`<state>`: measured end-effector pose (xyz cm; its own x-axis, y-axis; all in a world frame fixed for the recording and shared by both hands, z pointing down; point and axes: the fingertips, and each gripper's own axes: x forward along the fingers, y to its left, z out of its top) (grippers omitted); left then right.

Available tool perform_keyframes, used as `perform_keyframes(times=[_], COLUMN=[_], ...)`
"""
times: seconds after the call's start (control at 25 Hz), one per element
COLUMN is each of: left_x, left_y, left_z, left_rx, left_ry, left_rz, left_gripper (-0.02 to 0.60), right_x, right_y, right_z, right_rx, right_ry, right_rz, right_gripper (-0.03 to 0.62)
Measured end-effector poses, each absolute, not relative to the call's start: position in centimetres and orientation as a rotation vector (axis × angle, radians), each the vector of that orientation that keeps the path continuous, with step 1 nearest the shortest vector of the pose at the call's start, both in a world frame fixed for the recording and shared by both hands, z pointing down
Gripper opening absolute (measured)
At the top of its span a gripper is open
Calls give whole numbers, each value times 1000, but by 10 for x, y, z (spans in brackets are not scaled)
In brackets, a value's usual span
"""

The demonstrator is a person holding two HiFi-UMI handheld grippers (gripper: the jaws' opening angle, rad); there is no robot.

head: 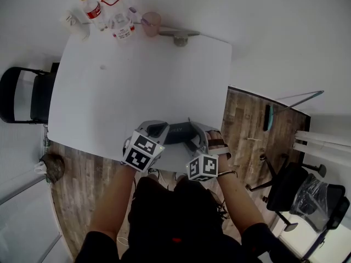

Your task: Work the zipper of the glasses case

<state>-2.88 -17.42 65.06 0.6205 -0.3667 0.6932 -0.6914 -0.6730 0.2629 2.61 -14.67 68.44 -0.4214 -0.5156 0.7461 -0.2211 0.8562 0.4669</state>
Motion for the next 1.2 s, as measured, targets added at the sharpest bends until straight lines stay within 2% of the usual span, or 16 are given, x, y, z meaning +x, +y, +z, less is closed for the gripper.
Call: perform_keyframes(times=[0.24,0.4,0.6,0.64,0.68,0.72,0.88,1.2], left_x=[-32,-43,-73,-78,-82,-83,-76,-55], left_y=[-176,-186,-197,-198,-197,-194,-173,-147], left_z=[646,624,576,565,555,545,510,448], left_rx=[2334,2309,2332,2336,2343,2359,2501,2576], left_ry=[-793,-807,-868,-863,-841,-806,-666,-390], left_rz=[743,502,201,142,95,63,53,-234], left_gripper=[23,23,25,39,101,194,298,355], right_x=[25,26,29,30,31,31,24,-13], right_y=[-151,-150,-155,-157,-158,-159,-154,-109], right_z=[680,673,653,647,640,631,593,509], right_rx=[509,530,677,702,723,739,727,362], right_ry=[-2025,-2075,-2214,-2236,-2260,-2288,-2446,-2736], right_rz=[-373,-326,-73,-24,24,75,347,1133], right_gripper=[284,262,261,261,261,261,261,262])
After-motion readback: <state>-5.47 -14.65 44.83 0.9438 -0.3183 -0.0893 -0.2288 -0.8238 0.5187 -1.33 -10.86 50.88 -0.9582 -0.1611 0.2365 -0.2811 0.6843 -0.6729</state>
